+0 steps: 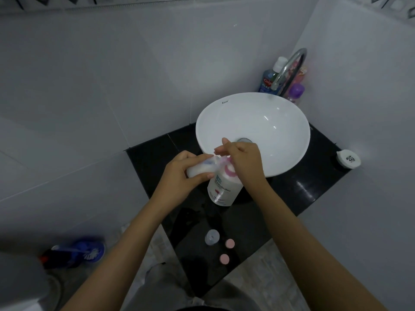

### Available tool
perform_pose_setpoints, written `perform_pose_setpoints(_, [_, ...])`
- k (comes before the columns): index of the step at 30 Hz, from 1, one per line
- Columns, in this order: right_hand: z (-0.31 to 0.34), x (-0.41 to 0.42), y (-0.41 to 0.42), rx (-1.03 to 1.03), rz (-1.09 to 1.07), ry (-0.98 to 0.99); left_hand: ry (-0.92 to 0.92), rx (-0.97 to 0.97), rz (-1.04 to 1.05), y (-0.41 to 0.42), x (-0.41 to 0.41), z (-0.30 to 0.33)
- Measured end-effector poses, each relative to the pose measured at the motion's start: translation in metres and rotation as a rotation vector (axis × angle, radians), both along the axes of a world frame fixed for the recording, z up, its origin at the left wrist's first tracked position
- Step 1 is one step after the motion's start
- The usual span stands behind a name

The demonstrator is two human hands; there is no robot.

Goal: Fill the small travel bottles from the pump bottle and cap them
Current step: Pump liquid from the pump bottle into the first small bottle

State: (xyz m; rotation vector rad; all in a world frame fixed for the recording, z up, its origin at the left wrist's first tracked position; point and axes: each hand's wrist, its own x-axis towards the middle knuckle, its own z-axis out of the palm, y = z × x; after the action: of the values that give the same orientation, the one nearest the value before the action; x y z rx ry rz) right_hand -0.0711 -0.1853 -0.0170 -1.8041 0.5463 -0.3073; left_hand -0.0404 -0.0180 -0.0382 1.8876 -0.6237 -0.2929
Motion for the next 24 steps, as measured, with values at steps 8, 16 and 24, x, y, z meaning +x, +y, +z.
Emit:
perform_pose_setpoints(8, [-0.021, -0.004, 0.008, -0.036, -0.046, -0.001, 0.011, 0.056, 0.006, -0.002, -0.001, -0.010])
perform_pose_setpoints(16, [0.000, -0.001, 0.000, -0.008, 0.008, -0.008, -0.004, 0.016, -0.011, 0.003, -0.001, 0.000])
perform_pose_setpoints(24, [-0.021, -0.003, 0.008, -0.066, -0.052, -0.005, 0.019, 0.056, 0.004, -0.001, -0.002, -0.009])
